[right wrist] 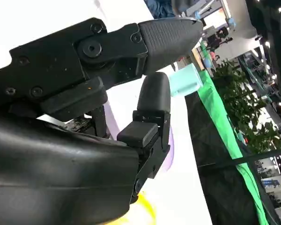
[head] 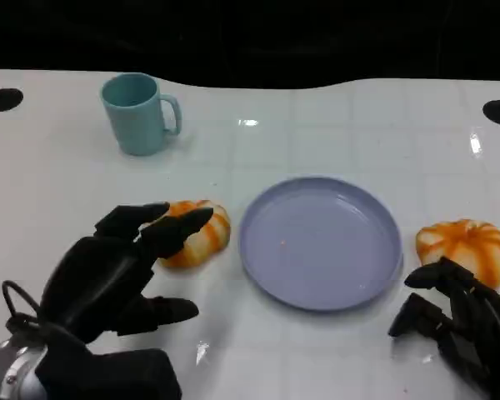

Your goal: Grasp the bread from the table and place it into the plate.

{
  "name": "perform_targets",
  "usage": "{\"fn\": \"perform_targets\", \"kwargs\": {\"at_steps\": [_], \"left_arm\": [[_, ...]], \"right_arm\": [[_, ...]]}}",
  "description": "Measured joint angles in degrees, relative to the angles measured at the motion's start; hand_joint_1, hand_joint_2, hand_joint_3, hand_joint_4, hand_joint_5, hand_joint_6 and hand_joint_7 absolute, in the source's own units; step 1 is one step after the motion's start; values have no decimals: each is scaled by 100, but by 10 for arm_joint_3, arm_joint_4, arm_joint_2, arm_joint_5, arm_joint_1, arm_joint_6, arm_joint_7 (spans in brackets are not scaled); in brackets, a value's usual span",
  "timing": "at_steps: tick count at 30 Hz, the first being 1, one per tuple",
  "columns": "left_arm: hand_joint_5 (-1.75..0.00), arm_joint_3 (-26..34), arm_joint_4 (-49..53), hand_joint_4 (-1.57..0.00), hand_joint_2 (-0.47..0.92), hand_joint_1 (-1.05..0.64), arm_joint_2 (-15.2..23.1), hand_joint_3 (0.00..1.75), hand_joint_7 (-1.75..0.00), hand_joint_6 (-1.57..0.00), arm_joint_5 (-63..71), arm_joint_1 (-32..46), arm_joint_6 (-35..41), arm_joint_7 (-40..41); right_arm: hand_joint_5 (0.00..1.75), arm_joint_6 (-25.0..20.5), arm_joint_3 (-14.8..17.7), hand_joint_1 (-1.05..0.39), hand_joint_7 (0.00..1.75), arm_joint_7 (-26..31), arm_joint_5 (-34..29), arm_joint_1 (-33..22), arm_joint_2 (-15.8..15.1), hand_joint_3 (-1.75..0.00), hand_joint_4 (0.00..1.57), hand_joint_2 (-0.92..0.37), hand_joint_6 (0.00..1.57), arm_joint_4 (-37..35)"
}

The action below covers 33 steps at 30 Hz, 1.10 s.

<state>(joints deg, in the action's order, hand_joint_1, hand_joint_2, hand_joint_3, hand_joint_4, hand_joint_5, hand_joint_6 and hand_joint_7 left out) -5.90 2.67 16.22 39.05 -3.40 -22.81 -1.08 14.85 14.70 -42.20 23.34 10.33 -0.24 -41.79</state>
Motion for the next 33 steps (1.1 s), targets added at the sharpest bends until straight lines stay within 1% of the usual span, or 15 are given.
{"fn": "perform_targets", "kwargs": {"at_steps": [1, 2, 3, 6, 8, 10, 11, 13, 14, 19, 24, 25, 29, 33], "left_arm": [[-34, -3, -1, 0, 84, -56, 1, 0, 0, -29, 2, -1, 1, 3], [-30, -7, -1, 0, 84, -57, 3, 0, 0, -24, 3, -1, 3, 6], [-28, -15, -2, 0, 85, -58, 6, 0, 0, -22, 32, -6, 18, 13], [-26, -51, -1, 0, 83, -54, 12, 0, -1, -22, 146, -38, 101, 25], [-25, -69, 4, 0, 83, -53, 10, 0, -1, -22, 176, -66, 135, 26], [-24, -87, 12, 0, 83, -53, 6, 0, 0, -22, 184, -87, 159, 25], [-24, -95, 17, 0, 83, -53, 6, 0, 0, -20, 186, -94, 168, 23], [-24, -112, 34, -1, 83, -53, 4, 0, 0, -20, 189, -110, 185, 11], [-24, -118, 41, -2, 82, -51, 4, 0, 0, -19, 189, -116, 192, 6], [-24, -153, 106, -3, 82, -51, -4, 0, 0, -17, 189, -161, 219, -14], [-22, -170, 121, -3, 81, -49, -6, 0, 0, -17, 178, -176, 227, -15], [-22, -174, 140, -3, 81, -48, -10, 0, 0, -16, 176, -190, 232, -15], [-22, -204, 311, -5, 78, -48, -47, 0, -1, -18, 165, -276, 263, -36], [-21, -220, 426, -7, 79, -48, -68, 0, -1, -20, 145, -331, 257, -11]], "right_arm": [[153, 0, 0, -50, 122, -1, 0, 0, 0, -26, 63, -92, 57, 0], [153, 0, 0, -53, 123, -2, 0, 0, 0, -24, 64, -92, 58, -1], [153, 0, 0, -54, 123, -2, 0, 0, 0, -23, 65, -92, 59, -1], [154, -3, 0, -53, 123, 6, -1, 3, -1, -22, 64, -92, 60, -1], [155, -3, -1, -54, 122, 9, -1, 3, -1, -22, 64, -92, 59, -2], [154, -3, -1, -55, 122, 10, -1, 4, 0, -21, 63, -92, 59, -2], [153, -3, -1, -54, 118, 10, -1, 4, 0, -19, 64, -92, 62, -2], [153, -3, 0, -54, 115, 10, 0, 5, 0, -17, 65, -92, 64, -3], [154, -3, 1, -55, 115, 9, 1, 6, 0, -18, 66, -92, 65, -3], [154, -11, 2, -55, 115, 13, 5, 9, 0, -16, 67, -92, 67, -2], [154, -22, 2, -54, 114, 13, 10, 9, 0, -16, 66, -92, 66, 2], [154, -23, 2, -54, 115, 12, 10, 7, 0, -16, 66, -92, 66, 3], [155, -28, 0, -54, 116, 12, 10, 4, 1, -16, 66, -92, 65, 9], [155, -30, 0, -54, 117, 11, 11, 1, 1, -16, 65, -92, 65, 17]]}}
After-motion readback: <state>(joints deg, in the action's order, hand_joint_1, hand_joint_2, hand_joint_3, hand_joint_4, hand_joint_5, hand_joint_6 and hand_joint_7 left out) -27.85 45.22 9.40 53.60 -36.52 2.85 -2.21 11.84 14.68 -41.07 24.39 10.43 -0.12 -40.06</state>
